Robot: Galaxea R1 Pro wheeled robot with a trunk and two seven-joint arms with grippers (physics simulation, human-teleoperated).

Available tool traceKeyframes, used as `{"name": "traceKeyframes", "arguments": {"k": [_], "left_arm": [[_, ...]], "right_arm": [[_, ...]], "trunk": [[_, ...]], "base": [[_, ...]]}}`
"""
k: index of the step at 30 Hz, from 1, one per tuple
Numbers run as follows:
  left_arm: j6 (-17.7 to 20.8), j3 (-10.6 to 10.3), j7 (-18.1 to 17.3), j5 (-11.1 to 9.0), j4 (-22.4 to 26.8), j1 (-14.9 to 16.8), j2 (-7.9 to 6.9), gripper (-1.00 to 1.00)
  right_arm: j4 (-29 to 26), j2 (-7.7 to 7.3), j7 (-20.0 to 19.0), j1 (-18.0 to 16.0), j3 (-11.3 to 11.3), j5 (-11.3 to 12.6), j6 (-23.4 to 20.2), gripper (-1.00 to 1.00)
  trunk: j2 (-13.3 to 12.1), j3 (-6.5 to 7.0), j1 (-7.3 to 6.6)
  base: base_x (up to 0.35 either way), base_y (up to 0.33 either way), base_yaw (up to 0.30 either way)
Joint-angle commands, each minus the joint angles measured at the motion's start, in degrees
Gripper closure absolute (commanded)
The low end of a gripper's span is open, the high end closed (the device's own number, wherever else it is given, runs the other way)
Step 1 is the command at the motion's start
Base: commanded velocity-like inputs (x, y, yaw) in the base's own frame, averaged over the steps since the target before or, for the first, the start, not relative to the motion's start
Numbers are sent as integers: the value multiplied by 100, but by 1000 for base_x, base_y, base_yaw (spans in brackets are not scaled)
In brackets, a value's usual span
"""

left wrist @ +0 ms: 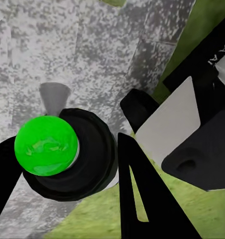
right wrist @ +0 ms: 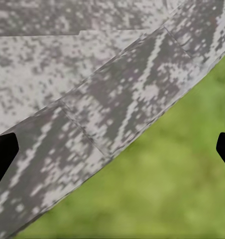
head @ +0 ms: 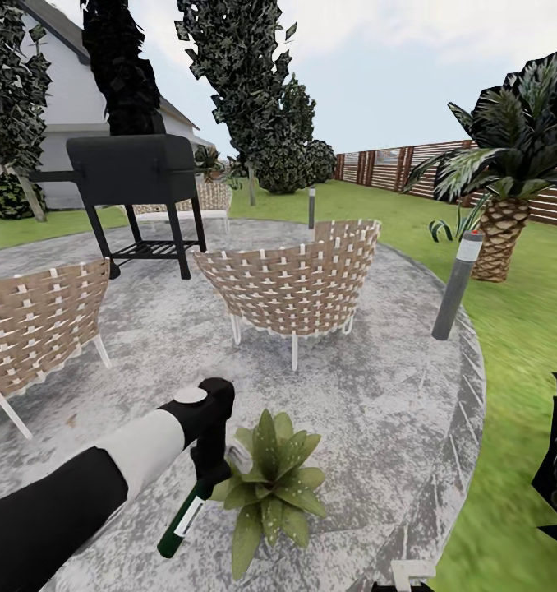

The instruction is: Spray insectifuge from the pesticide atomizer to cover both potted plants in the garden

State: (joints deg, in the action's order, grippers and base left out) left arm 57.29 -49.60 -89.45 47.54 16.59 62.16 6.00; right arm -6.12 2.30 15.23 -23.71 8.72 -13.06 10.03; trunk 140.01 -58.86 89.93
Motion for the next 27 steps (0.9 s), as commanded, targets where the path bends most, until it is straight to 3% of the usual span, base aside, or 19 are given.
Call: {"name": "traceKeyframes", "arguments": {"k": [1, 3, 6, 7, 9, 13, 16, 23, 27], "left_arm": [[56, 21, -55, 45, 23, -6, -108, 100], [48, 28, -55, 19, 48, -10, -330, 100], [46, 55, -55, 4, 60, -12, -455, 100], [45, 86, -55, 1, 65, -12, -455, 100], [45, 402, -55, 1, 76, -12, -426, 100], [45, 736, 378, -6, 67, -14, -418, 100], [45, 772, 416, -7, 64, -43, -429, 100], [37, 789, 583, 1, 68, -617, -473, 100], [37, 813, 917, -13, 72, -833, -427, 100]], "right_arm": [[5, 0, 16, -3, 49, -56, 17, -100], [5, -2, 16, -2, 50, -56, 19, -100], [5, 5, 16, -2, 46, -56, 17, -100], [5, 5, 16, -2, 48, -56, 17, -100], [5, 6, 16, -2, 44, -56, 17, -100], [7, 7, 16, -2, 42, -56, 17, -100], [9, 6, 16, -2, 42, -56, 17, -100], [8, 6, 16, -2, 42, -56, 17, -100], [10, -1, 16, -2, 42, -57, 24, -100]], "trunk": [[2, -5, -1], [2, -5, -1], [2, -5, -1], [2, -5, -1], [2, -5, -1], [2, -5, -1], [2, -5, -1], [2, -5, -1], [2, -5, -1]], "base": [[0, 0, 0], [0, 0, 0], [0, 0, 0], [0, 0, 0], [-18, -3, 0], [-166, -30, 0], [-278, 174, 0], [-54, 62, 0], [-1, 1, 0]]}}
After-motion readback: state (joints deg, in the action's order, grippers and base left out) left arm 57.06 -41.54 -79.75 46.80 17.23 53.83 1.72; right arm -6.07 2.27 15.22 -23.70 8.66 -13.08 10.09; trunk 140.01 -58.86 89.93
